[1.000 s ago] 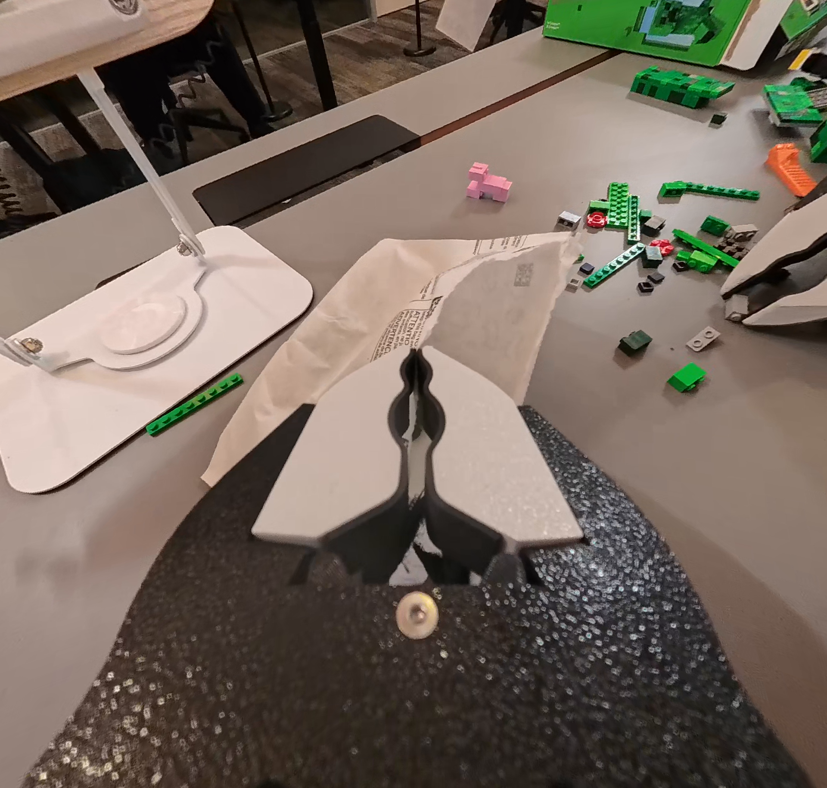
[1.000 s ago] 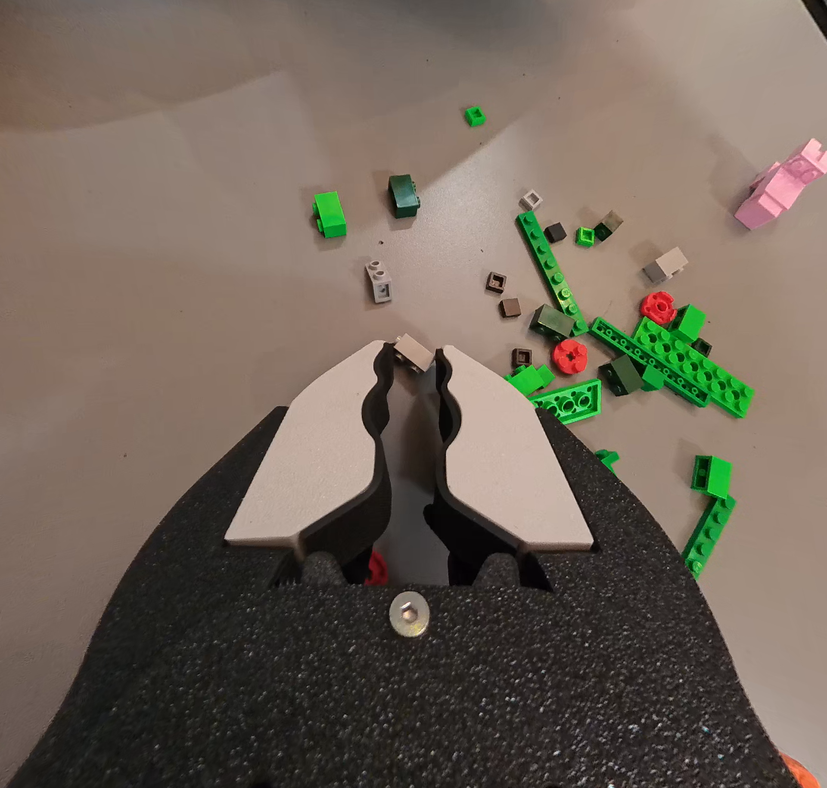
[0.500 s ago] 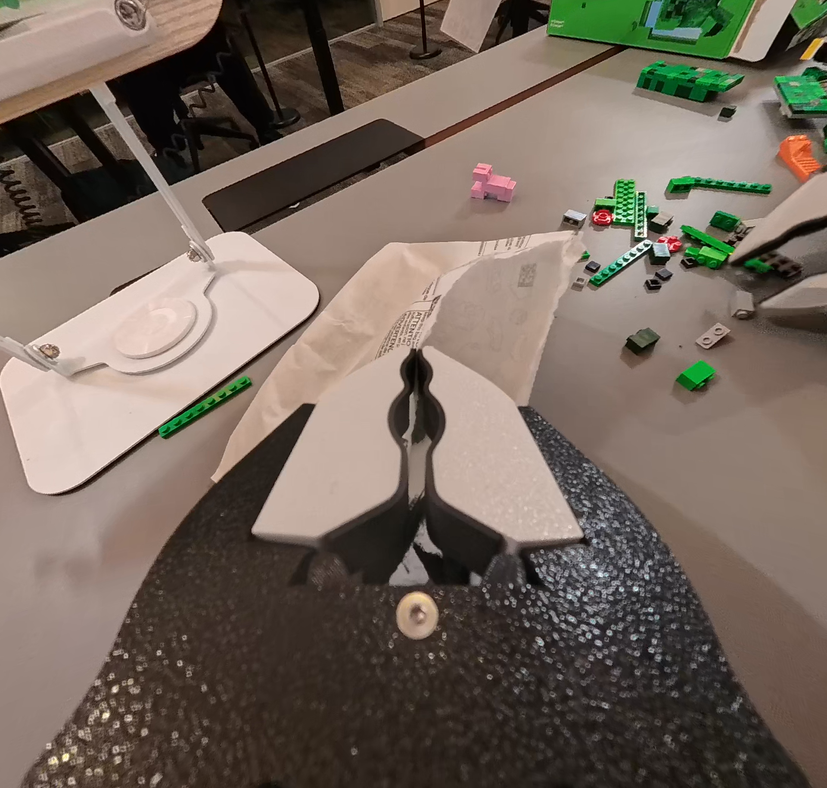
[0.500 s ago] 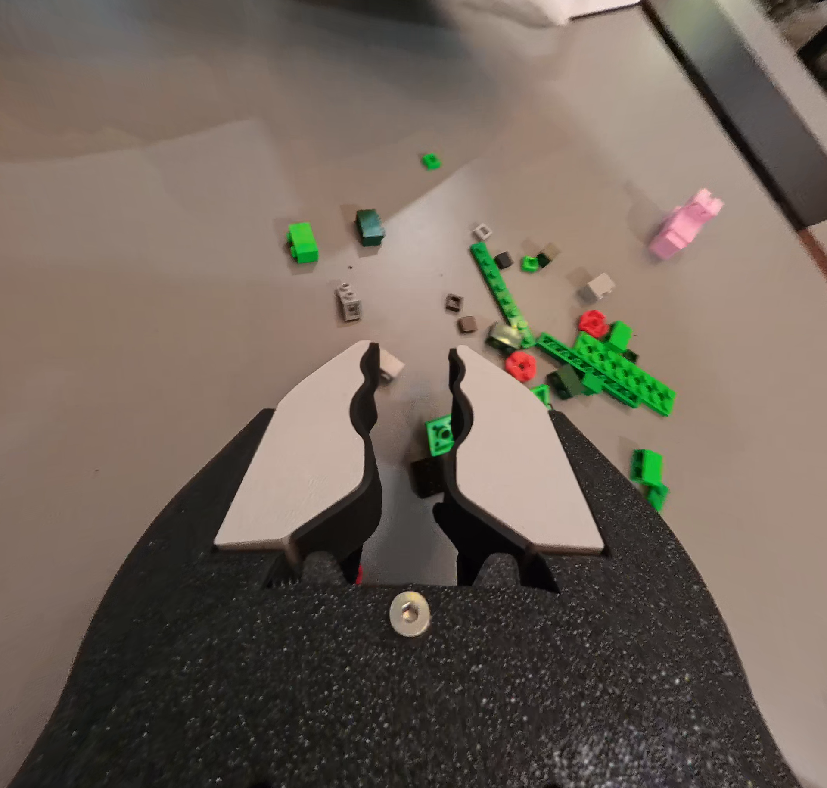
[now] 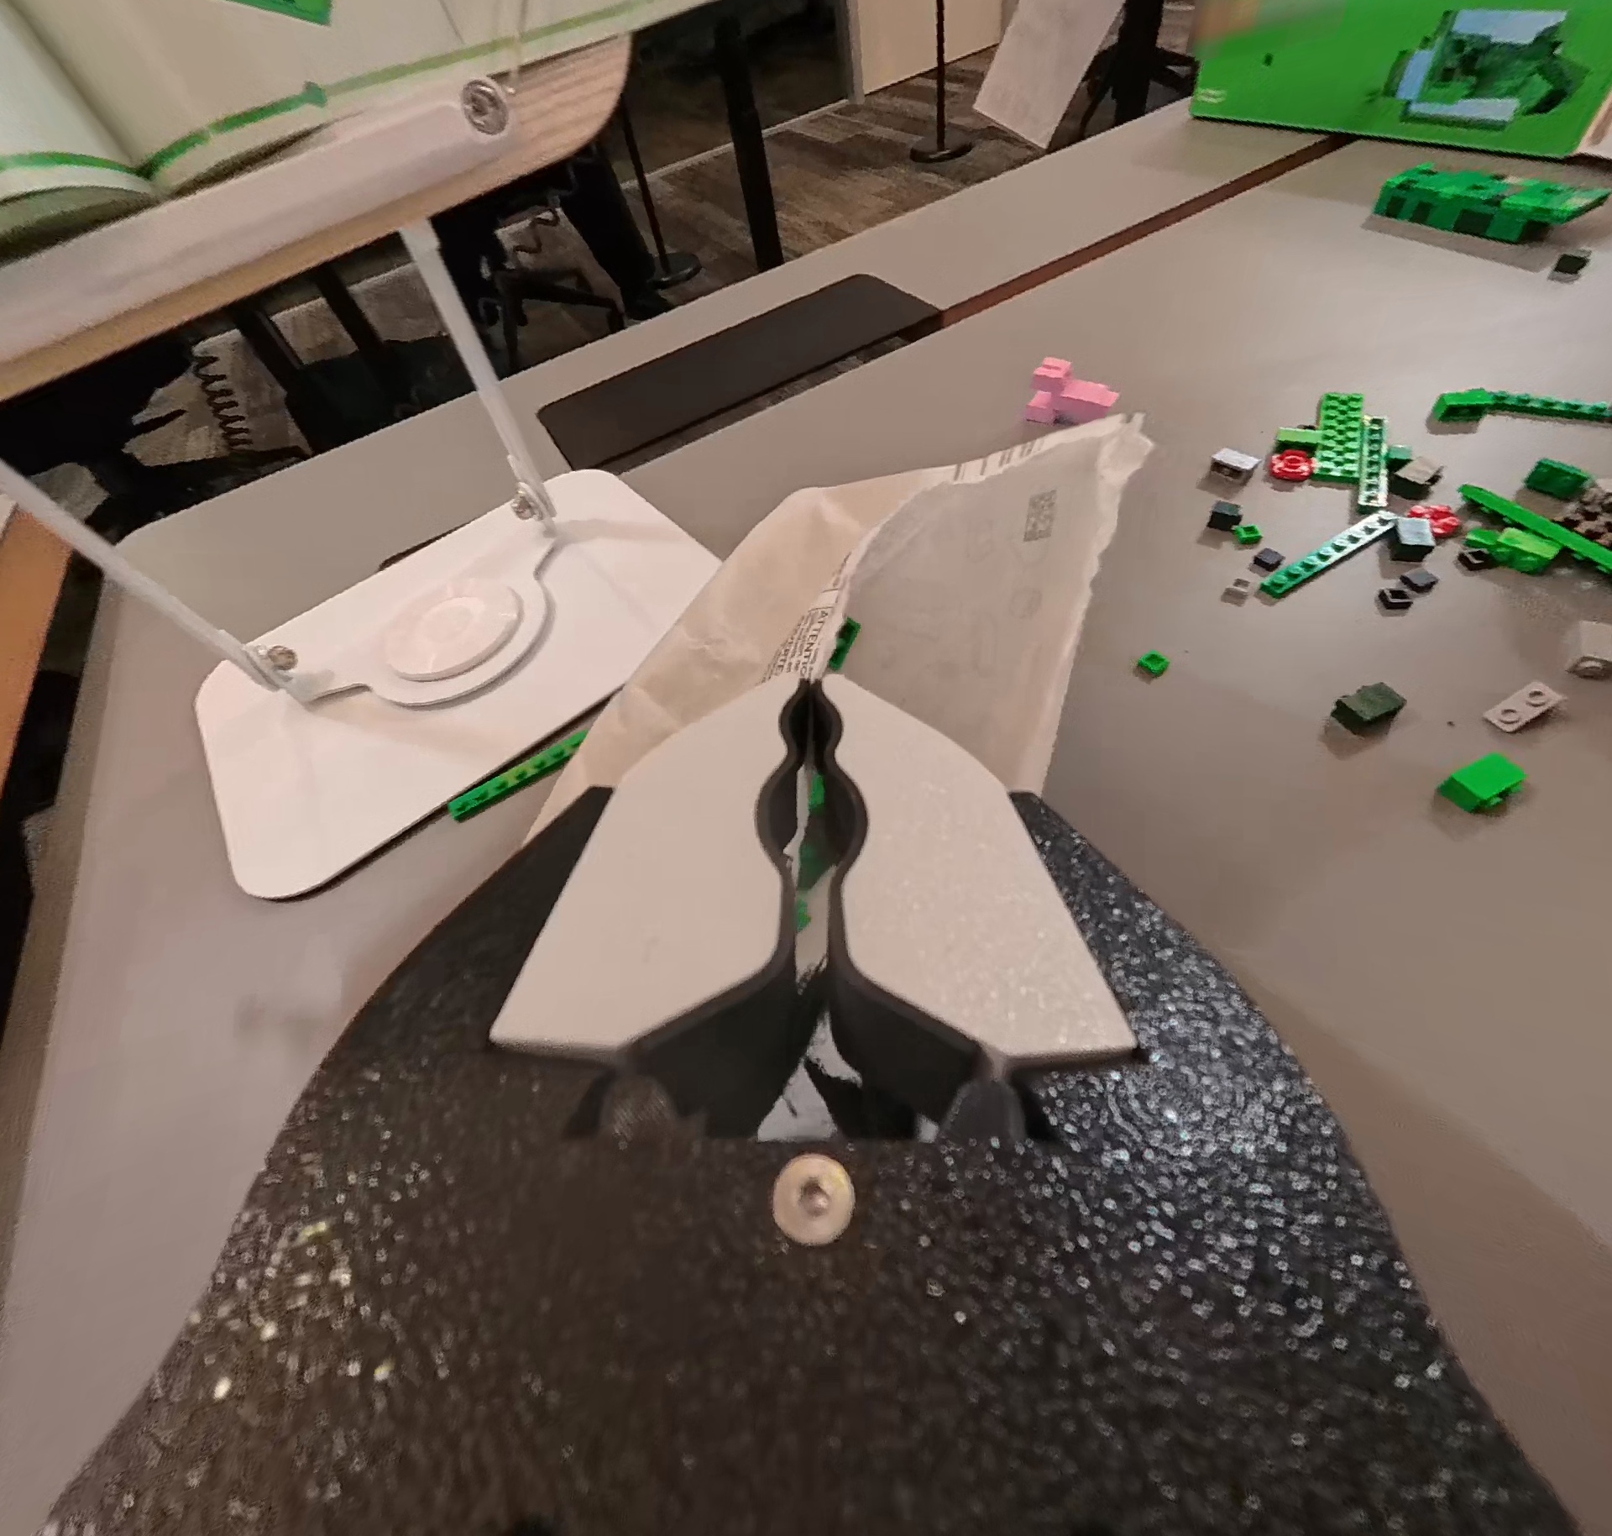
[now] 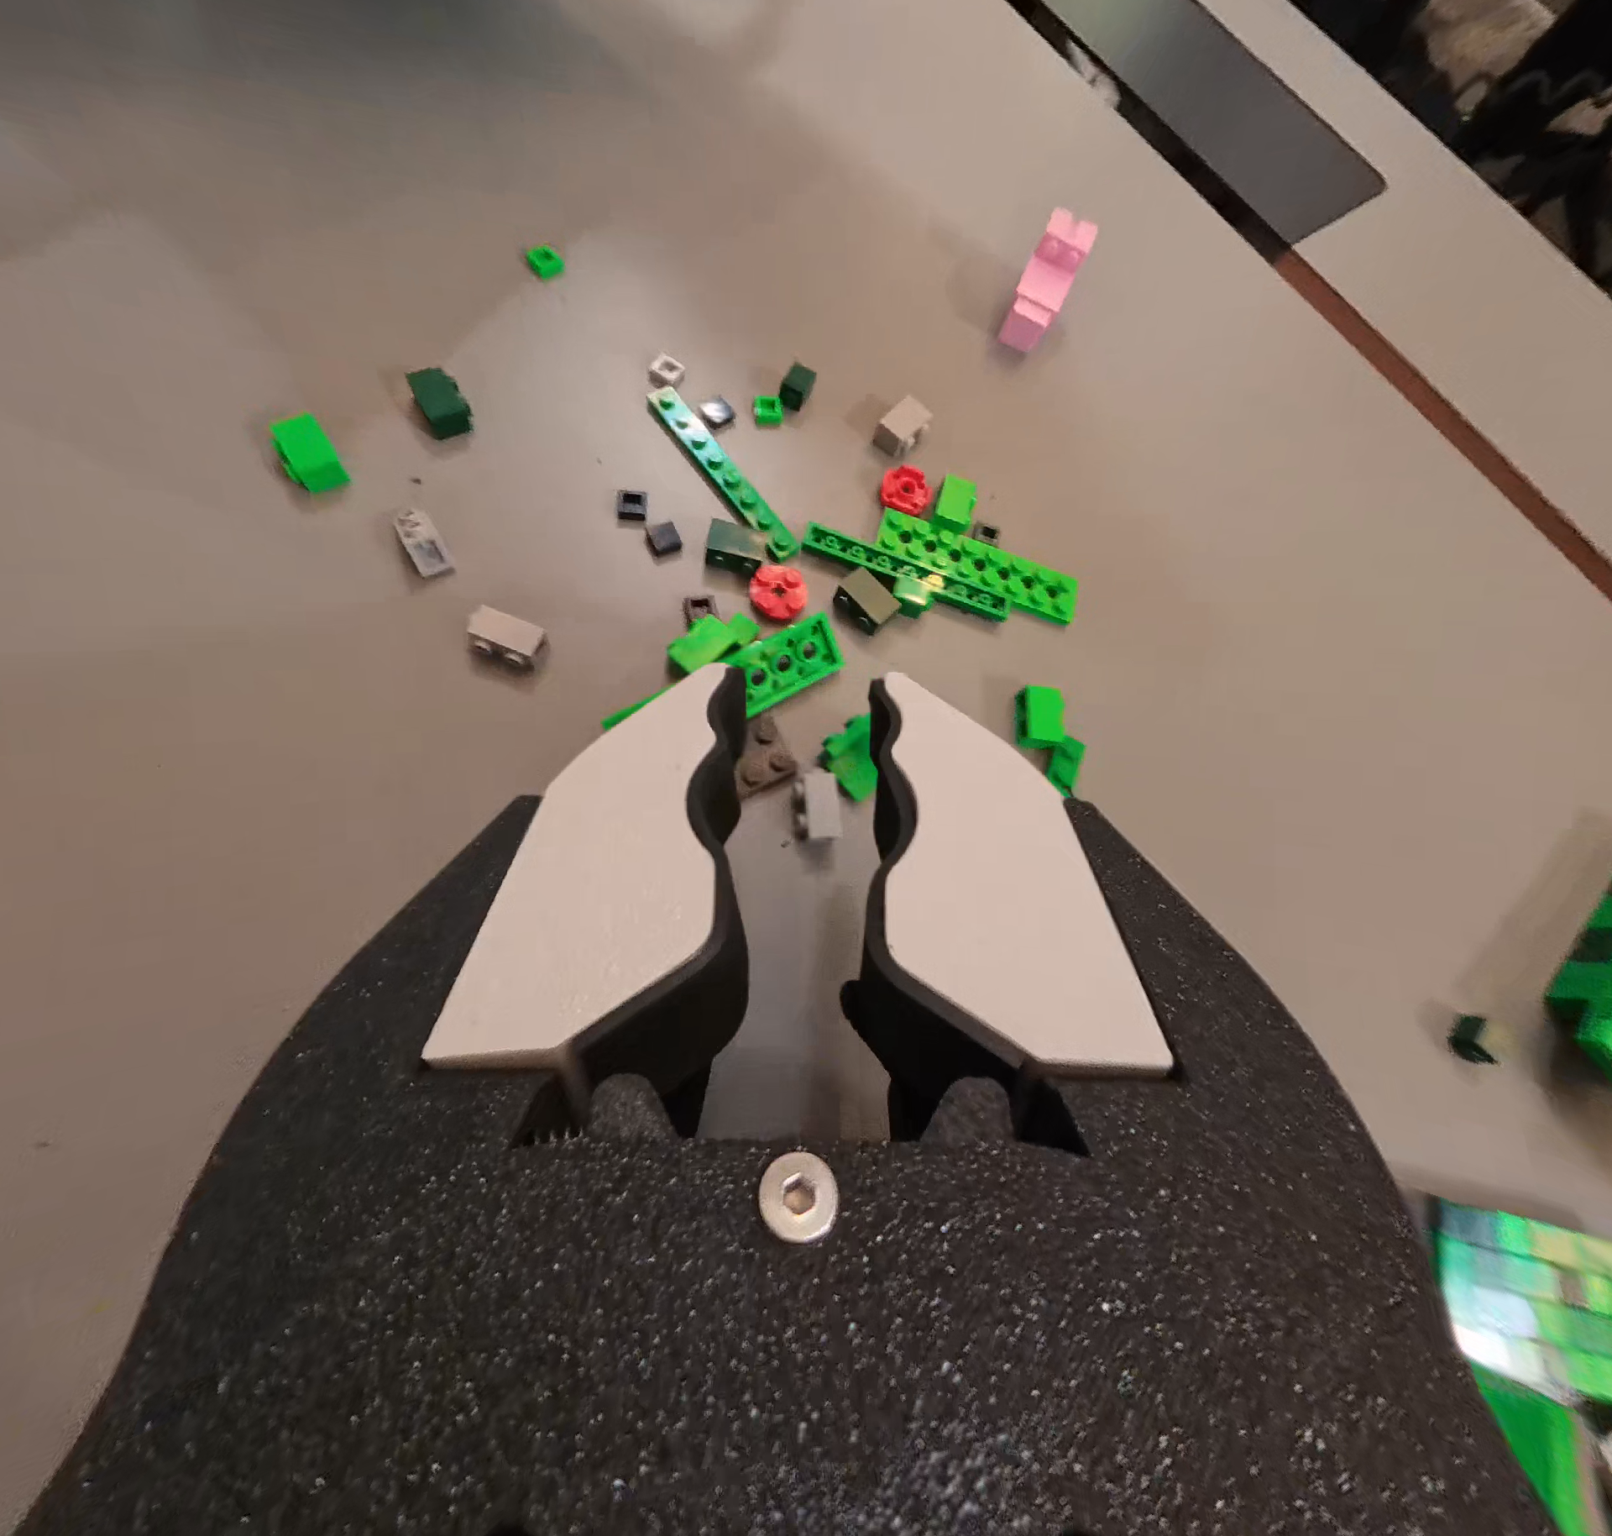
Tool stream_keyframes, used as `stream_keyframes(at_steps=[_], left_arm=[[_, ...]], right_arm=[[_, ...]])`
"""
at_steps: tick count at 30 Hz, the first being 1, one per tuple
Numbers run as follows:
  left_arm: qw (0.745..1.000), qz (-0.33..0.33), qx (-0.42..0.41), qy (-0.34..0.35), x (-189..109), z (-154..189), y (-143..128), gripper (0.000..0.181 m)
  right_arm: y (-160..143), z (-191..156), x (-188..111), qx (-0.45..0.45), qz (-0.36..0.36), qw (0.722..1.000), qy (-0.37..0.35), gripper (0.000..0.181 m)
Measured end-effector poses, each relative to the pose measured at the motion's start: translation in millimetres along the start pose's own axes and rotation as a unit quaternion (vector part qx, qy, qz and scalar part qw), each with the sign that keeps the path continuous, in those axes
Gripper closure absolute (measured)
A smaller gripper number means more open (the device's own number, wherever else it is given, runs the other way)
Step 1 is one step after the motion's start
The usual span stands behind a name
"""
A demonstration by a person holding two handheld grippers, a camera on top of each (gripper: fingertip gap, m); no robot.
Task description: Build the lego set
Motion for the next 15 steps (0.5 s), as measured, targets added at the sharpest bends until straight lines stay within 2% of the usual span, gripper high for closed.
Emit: stream_keyframes(at_steps=[4, 7, 11, 15], left_arm=[[1.0, 0.001, 0.005, 0.02, -4.0, -9.0, 0.9, 0.181], [1.0, 0.003, 0.003, 0.017, -4.6, -10.3, 1.2, 0.181], [1.0, -0.002, 0.007, 0.007, -3.4, -8.2, 0.2, 0.181], [1.0, -0.004, 0.015, -0.002, -2.1, -4.4, 0.7, 0.181]], right_arm=[[11.4, 13.6, -9.0, -0.012, -0.018, 1.0, -0.021, 0.16], [27.4, 25.7, -5.3, -0.089, -0.081, 0.993, -0.003, 0.16], [41.1, 42.2, 18.2, -0.256, -0.198, 0.941, 0.097, 0.16], [30.6, 58.2, 43.2, -0.296, -0.288, 0.889, 0.196, 0.159]])
Point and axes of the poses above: each gripper's, where its closed fingertips meet, x out along the fingers, y out of its top, z = x × y across the jaws, the point moved 6 cm from there along -x, back along the fingers, and after that the axes turned 10 degrees about z, right-handed, at the moved point
